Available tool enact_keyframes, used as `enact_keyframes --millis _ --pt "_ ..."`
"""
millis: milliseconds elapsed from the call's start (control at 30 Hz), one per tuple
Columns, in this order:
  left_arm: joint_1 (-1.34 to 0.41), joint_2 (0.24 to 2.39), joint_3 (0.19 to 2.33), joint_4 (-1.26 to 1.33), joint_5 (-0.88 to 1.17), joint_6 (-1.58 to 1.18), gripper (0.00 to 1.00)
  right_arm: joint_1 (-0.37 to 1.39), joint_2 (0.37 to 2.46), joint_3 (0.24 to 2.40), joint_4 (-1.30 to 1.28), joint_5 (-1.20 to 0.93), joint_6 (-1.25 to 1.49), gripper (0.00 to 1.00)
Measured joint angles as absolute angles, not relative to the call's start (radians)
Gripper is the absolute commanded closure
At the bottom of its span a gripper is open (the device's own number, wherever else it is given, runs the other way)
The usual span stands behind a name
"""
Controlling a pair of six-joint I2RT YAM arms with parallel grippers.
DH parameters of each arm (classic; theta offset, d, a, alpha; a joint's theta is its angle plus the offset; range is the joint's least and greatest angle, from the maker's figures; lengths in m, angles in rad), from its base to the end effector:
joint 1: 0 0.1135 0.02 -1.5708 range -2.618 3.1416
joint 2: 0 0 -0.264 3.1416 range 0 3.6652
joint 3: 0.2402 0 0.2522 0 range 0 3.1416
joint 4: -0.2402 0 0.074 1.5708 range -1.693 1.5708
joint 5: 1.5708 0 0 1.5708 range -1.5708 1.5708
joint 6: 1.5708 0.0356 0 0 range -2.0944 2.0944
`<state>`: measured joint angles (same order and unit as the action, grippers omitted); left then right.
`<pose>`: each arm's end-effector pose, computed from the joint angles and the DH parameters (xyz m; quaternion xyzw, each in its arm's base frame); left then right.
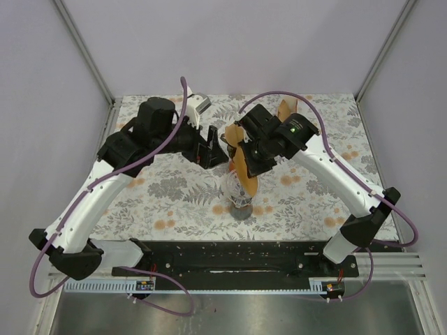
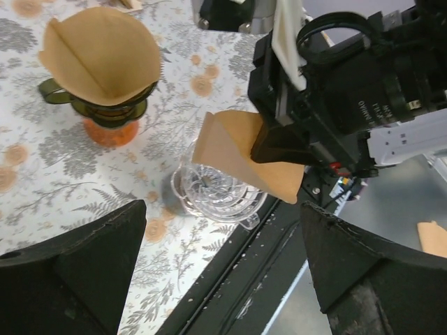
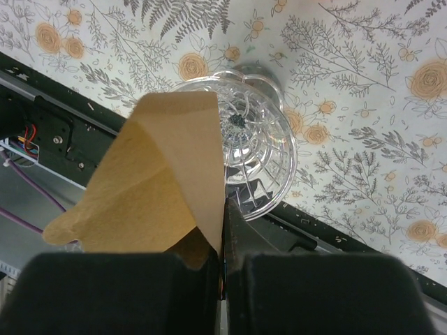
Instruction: Place the coffee filter in the dripper
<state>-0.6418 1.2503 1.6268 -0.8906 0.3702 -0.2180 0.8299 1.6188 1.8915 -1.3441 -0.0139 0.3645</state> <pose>0.1813 -0.1515 0.4572 0.2692 0.8104 -0.3510 0.3842 0.2054 0.2253 0.4047 -0.2251 0.9425 0.1445 0.2006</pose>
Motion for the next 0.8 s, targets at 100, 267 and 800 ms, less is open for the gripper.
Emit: enact_keyframes --millis 100,267,800 --pt "-0.657 1.279 1.627 -0.871 0.403 -0.242 0.04 0.830 1.616 1.883 -1.351 -0.020 0.366 1.00" --pt "-0.696 1.338 1.627 -0.865 0.429 -0.268 0.06 0.830 1.602 1.860 -1.352 -0.030 0.366 1.00" --pt "-0.736 1.428 1.610 -0.875 0.391 -0.233 0.69 0.830 1.608 1.811 -1.353 -0.042 0.373 0.90"
